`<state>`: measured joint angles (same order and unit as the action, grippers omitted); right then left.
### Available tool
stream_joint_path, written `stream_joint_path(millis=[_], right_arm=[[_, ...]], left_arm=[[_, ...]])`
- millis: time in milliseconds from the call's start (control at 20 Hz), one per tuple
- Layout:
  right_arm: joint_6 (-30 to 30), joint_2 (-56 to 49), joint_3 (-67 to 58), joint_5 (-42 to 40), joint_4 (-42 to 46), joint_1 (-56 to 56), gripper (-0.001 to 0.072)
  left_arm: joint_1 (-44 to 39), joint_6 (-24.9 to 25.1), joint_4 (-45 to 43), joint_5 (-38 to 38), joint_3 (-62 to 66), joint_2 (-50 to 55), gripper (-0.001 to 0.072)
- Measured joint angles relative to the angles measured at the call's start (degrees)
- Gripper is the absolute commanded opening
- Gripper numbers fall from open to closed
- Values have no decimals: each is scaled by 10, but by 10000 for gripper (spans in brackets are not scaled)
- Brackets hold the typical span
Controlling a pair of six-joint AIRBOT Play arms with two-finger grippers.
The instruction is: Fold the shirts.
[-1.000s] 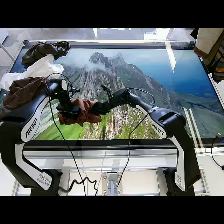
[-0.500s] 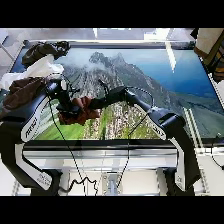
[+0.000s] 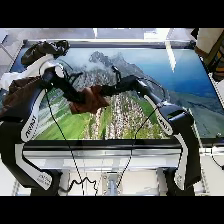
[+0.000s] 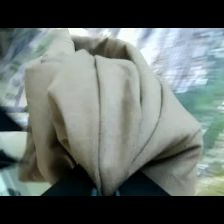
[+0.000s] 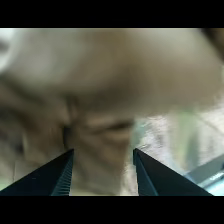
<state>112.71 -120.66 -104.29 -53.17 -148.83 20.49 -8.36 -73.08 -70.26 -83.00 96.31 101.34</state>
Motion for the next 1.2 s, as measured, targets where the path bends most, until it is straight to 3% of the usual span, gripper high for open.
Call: stream_joint_path(millis=[400, 800, 1200], right_arm=[[-31, 28, -3, -4, 45, -92, 28], [-38, 155, -3, -49, 240, -129, 27], [-129, 206, -3, -85, 376, -252, 27]], left_arm=[[0, 9, 10, -35, 115, -23, 424], [0, 5, 24, -25, 127, -27, 423], [0, 4, 56, -22, 128, -27, 423]])
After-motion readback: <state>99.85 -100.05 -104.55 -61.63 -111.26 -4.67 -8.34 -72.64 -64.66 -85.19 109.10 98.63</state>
